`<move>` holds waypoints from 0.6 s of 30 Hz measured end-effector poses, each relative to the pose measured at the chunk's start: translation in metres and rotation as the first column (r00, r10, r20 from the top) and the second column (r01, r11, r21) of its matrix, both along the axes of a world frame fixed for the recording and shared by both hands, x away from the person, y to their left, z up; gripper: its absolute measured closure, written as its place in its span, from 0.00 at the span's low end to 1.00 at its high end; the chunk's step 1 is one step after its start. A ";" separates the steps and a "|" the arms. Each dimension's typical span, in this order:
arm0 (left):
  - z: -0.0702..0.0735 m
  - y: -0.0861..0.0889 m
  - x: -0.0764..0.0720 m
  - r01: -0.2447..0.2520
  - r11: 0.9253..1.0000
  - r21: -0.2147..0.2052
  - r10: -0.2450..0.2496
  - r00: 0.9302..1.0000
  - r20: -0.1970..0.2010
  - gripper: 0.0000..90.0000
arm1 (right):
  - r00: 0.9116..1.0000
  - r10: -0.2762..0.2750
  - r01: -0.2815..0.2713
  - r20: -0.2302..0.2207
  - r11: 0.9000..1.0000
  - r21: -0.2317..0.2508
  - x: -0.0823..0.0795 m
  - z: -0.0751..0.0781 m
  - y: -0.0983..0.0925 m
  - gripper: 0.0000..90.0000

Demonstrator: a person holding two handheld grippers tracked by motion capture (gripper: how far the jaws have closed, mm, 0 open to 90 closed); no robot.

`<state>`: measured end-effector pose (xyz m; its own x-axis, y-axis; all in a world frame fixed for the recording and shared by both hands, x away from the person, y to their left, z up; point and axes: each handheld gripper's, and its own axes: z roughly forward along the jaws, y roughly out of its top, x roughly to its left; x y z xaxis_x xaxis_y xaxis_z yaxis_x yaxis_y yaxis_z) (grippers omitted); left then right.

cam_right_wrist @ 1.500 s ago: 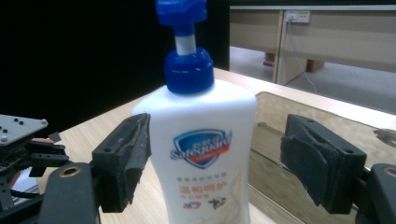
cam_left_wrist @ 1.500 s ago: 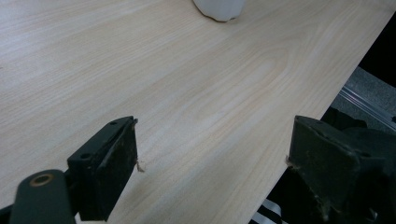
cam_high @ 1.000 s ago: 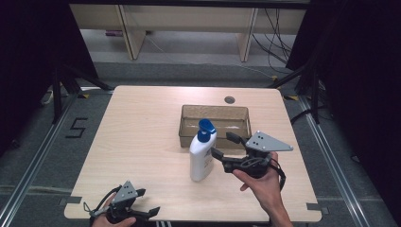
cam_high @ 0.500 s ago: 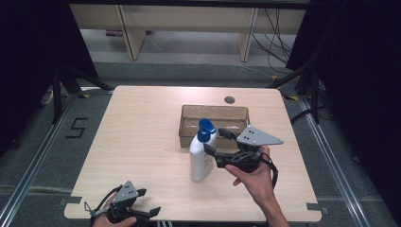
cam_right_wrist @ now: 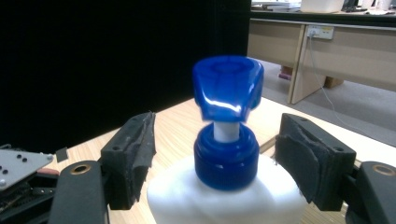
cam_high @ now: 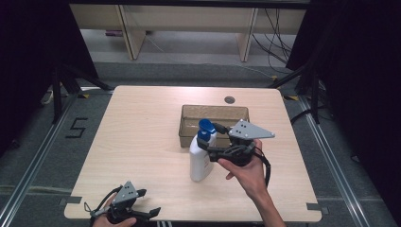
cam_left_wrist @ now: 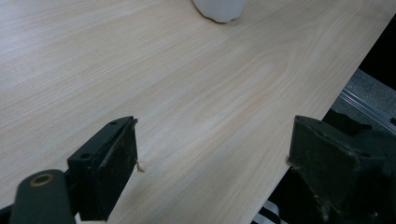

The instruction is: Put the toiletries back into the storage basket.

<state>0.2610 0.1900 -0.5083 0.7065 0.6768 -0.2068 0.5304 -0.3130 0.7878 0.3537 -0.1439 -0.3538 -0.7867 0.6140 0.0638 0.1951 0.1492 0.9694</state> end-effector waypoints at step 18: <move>0.001 0.000 -0.002 0.013 1.000 0.002 -0.013 1.000 0.009 0.17 | 1.000 0.010 -0.010 0.023 1.000 -0.004 0.013 0.004 0.013 0.46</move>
